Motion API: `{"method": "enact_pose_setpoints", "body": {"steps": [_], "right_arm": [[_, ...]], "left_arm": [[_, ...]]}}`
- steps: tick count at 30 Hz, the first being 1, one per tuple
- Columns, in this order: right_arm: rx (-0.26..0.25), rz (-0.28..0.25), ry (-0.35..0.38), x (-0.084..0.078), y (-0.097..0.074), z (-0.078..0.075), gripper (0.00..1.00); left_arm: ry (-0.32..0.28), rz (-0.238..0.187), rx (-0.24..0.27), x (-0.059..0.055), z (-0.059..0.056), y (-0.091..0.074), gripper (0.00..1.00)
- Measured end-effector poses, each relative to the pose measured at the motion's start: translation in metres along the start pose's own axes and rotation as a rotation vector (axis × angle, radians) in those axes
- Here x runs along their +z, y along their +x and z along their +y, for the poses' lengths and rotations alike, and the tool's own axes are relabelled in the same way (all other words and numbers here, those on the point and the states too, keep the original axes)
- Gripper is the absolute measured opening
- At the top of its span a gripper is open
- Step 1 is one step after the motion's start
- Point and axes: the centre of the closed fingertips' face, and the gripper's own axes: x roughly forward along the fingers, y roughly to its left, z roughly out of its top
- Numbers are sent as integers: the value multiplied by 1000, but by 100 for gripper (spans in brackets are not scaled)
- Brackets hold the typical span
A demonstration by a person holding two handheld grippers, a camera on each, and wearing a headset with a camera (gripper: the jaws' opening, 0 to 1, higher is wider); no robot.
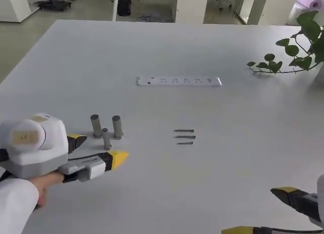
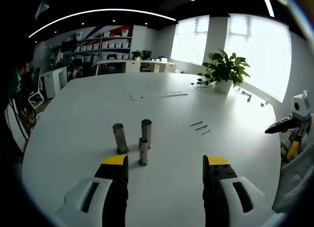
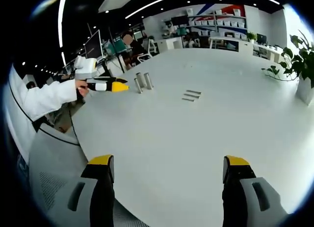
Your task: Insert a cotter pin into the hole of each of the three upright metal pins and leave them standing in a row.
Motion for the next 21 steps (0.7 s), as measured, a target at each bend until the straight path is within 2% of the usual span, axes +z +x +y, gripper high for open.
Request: {"method": "enact_pose_setpoints", "body": {"steps": [5, 10, 13, 16, 21], "right_arm": [[4, 2, 7, -1, 2, 2, 90], [22, 17, -2, -5, 4, 6, 90], [29, 20, -3, -5, 5, 8, 90], [33, 29, -5, -7, 6, 9, 89], [35, 35, 13, -10, 7, 9, 89]], "left_arm": [[1, 8, 1, 0, 7, 13, 52], [36, 53, 11, -7, 13, 27, 43], [35, 69, 15, -8, 16, 34, 40], [52, 65, 32, -7, 20, 37, 36], [77, 83, 20, -9, 21, 42, 34]]}}
